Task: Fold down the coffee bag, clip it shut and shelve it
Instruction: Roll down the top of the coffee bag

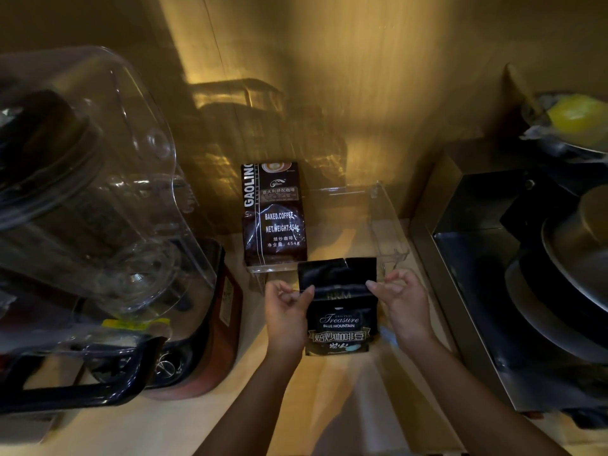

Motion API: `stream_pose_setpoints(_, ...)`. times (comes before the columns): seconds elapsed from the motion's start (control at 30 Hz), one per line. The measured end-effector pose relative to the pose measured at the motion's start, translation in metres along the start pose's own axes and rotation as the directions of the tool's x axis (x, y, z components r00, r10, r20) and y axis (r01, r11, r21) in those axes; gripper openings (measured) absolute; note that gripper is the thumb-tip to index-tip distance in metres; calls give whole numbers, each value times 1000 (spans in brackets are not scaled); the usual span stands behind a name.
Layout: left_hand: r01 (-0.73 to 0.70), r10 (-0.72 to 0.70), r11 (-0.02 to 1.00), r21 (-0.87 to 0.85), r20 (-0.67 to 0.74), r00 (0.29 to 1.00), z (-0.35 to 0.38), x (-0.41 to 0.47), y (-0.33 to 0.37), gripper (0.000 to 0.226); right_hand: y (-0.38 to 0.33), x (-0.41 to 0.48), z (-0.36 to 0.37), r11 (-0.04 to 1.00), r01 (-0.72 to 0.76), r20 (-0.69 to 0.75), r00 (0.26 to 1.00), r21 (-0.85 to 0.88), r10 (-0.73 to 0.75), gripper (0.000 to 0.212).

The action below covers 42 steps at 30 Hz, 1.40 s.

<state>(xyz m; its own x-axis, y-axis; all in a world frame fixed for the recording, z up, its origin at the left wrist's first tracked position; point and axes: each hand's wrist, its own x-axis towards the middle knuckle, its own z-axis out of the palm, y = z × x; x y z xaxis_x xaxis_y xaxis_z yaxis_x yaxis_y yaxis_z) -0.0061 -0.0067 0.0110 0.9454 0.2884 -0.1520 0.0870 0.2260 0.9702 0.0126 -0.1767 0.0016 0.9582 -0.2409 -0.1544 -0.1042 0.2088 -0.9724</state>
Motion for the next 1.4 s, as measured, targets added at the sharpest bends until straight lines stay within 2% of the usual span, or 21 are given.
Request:
stream_pose_setpoints(0.1,-52,51,997,59,31,998,-1,0,-1,28,3,0,0,998,49,65,997,-41,-46,25)
stream_pose_setpoints(0.23,-36,26,997,61,151,988,-10,-2,-2,16,6,-5,-6,995,-5,210,977,-97,25,21)
stream_pose_setpoints(0.37,-60,17,979,194,217,976,-13,-6,-5,34,13,-7,-7,992,10,219,976,-129,19,33)
stream_pose_setpoints(0.47,0,-50,981,194,257,965,-14,-6,-5,38,14,-8,-7,995,1,229,973,-102,23,28)
stream_pose_setpoints(0.53,32,-76,984,174,254,964,-16,-4,-4,36,14,-9,-8,996,-4,230,973,-91,25,24)
stream_pose_setpoints(0.63,49,-86,986,159,234,968,-14,-5,-4,36,15,-10,-9,994,-2,221,975,-106,25,31)
stream_pose_setpoints(0.73,37,-71,983,178,189,979,-13,-6,-7,31,16,-11,-8,993,10,199,980,-117,13,23)
stream_pose_setpoints(0.9,13,-41,975,223,122,992,-12,-9,-9,25,15,-15,-7,995,49,184,982,-88,-33,23)
stream_pose_setpoints(1.0,1,-21,975,224,88,996,-9,-10,-9,28,12,-16,-8,964,136,163,982,-227,-100,37)
stream_pose_setpoints(1.1,-37,18,964,262,76,997,-6,-12,-7,32,7,-20,-7,898,209,160,974,-388,-157,39)
stream_pose_setpoints(1.17,-130,116,895,427,58,992,-5,-13,-4,34,4,-23,-7,871,249,169,966,-423,-194,38)
stream_pose_setpoints(1.23,-238,230,747,620,95,969,-6,-15,-1,26,4,-23,-7,873,254,172,965,-415,-199,38)
stream_pose_setpoints(1.3,-372,304,609,700,227,925,-8,-15,2,12,6,-21,-8,891,219,166,972,-398,-165,37)
stream_pose_setpoints(1.4,-554,338,385,738,445,829,-9,-12,6,8,11,-16,-10,946,59,113,993,-318,-24,22)
